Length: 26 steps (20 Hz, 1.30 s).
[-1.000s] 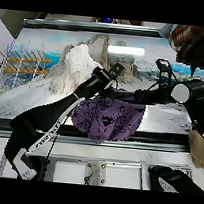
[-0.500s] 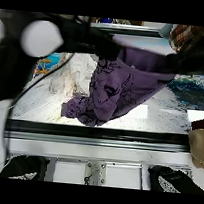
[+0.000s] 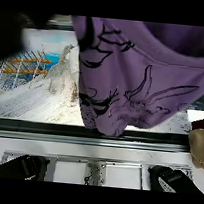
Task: Fold the clothes and pants, and hang the long-sleeved shirts on hangers.
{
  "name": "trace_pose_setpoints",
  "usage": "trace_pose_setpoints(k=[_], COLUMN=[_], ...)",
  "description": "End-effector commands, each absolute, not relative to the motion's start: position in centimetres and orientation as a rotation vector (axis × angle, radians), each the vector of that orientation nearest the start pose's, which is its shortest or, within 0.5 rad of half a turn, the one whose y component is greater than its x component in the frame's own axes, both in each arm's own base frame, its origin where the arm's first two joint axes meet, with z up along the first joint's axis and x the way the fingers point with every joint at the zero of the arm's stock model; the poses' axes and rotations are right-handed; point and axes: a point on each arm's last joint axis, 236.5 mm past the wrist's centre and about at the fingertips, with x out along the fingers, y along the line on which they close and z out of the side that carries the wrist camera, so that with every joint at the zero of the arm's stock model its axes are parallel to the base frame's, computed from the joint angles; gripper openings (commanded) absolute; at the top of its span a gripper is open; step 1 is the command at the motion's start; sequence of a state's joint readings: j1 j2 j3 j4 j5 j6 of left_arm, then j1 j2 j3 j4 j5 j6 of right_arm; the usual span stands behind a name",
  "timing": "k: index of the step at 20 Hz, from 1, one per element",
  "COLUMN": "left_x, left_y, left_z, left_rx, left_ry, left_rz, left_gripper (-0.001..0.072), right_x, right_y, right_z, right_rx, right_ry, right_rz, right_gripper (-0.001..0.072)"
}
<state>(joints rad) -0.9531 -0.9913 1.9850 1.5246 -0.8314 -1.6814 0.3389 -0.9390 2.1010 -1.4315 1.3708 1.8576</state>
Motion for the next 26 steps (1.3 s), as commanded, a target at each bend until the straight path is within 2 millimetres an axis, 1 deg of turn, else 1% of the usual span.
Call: trace_pose_setpoints(k=[1, 2, 3, 4, 5, 6, 7, 8, 9, 10, 11, 12, 13, 15, 16, 17, 19, 20, 21, 22, 23, 24, 26], left_x=[16.7, 17.2, 18.0, 19.1, 20.9, 23.4, 26.4, 29.6, 32.6, 35.1, 36.8, 37.5, 37.5, 36.4, 35.6, 34.4, 31.6, 30.0, 28.9, 28.2, 28.1, 28.5, 30.0], left_y=[-26.1, -26.0, -26.2, -26.5, -26.7, -26.7, -26.2, -25.2, -23.8, -22.2, -21.1, -20.5, -20.5, -21.0, -20.7, -20.6, -20.1, -20.0, -20.3, -20.7, -21.3, -21.9, -22.8], left_z=[59.0, 59.1, 58.9, 58.4, 57.3, 55.4, 52.9, 49.4, 45.6, 41.0, 36.4, 31.6, 27.5, 20.0, 17.0, 14.1, 9.8, 8.1, 6.9, 6.1, 5.7, 5.5, 5.8], left_rx=[-0.287, -0.268, -0.243, -0.208, -0.181, -0.158, -0.145, -0.155, -0.169, -0.165, -0.163, -0.176, -0.170, -0.134, -0.121, -0.104, -0.074, -0.055, -0.038, -0.027, -0.024, -0.028, -0.041], left_ry=[-0.235, -0.242, -0.235, -0.221, -0.181, -0.115, -0.031, 0.085, 0.205, 0.345, 0.488, 0.649, 0.786, 1.003, 1.079, 1.148, 1.258, 1.302, 1.324, 1.326, 1.311, 1.285, 1.244], left_rz=[-1.020, -0.997, -0.973, -0.936, -0.889, -0.820, -0.737, -0.650, -0.555, -0.467, -0.414, -0.386, -0.394, -0.422, -0.408, -0.399, -0.386, -0.388, -0.398, -0.412, -0.425, -0.438, -0.444], left_gripper=[0.0017, 0.0018, 0.0017, 0.0017, 0.0018, 0.0017, 0.0018, 0.0018, 0.0018, 0.0018, 0.0018, 0.0018, 0.0018, 0.0018, 0.0018, 0.0018, 0.0018, 0.0018, 0.0018, 0.0019, 0.0019, 0.0018, 0.0018], right_x=[22.9, 22.9, 23.5, 24.3, 25.4, 26.7, 28.2, 29.6, 31.0, 32.4, 33.5, 34.4, 35.0, 35.2, 34.9, 34.1, 32.1, 31.3, 30.6, 30.3, 30.3, 30.6, 31.5], right_y=[12.5, 12.5, 12.7, 13.0, 13.4, 13.6, 13.8, 13.8, 13.4, 12.7, 11.8, 11.1, 10.9, 11.5, 12.0, 12.5, 13.4, 13.8, 14.2, 14.7, 15.3, 15.8, 16.3], right_z=[51.8, 51.8, 51.4, 50.4, 49.0, 47.2, 44.7, 42.0, 39.1, 35.9, 33.0, 30.6, 28.4, 24.3, 22.6, 21.0, 17.8, 16.3, 14.7, 13.3, 12.2, 11.3, 10.5], right_rx=[0.366, 0.372, 0.381, 0.380, 0.374, 0.367, 0.357, 0.330, 0.295, 0.240, 0.182, 0.133, 0.108, 0.055, 0.026, 0.001, -0.048, -0.062, -0.070, -0.072, -0.075, -0.072, -0.058], right_ry=[0.150, 0.151, 0.170, 0.200, 0.245, 0.304, 0.385, 0.469, 0.562, 0.662, 0.756, 0.836, 0.914, 1.056, 1.111, 1.164, 1.263, 1.301, 1.335, 1.355, 1.361, 1.351, 1.337], right_rz=[0.498, 0.498, 0.494, 0.487, 0.478, 0.457, 0.424, 0.383, 0.328, 0.265, 0.199, 0.149, 0.118, 0.102, 0.108, 0.114, 0.123, 0.122, 0.116, 0.111, 0.114, 0.121, 0.118], right_gripper=[0.0019, 0.0019, 0.0019, 0.0019, 0.0019, 0.0019, 0.0019, 0.0019, 0.0019, 0.0019, 0.0019, 0.0019, 0.0019, 0.0019, 0.0019, 0.0019, 0.0019, 0.0019, 0.0019, 0.0019, 0.0019, 0.0019, 0.0019])
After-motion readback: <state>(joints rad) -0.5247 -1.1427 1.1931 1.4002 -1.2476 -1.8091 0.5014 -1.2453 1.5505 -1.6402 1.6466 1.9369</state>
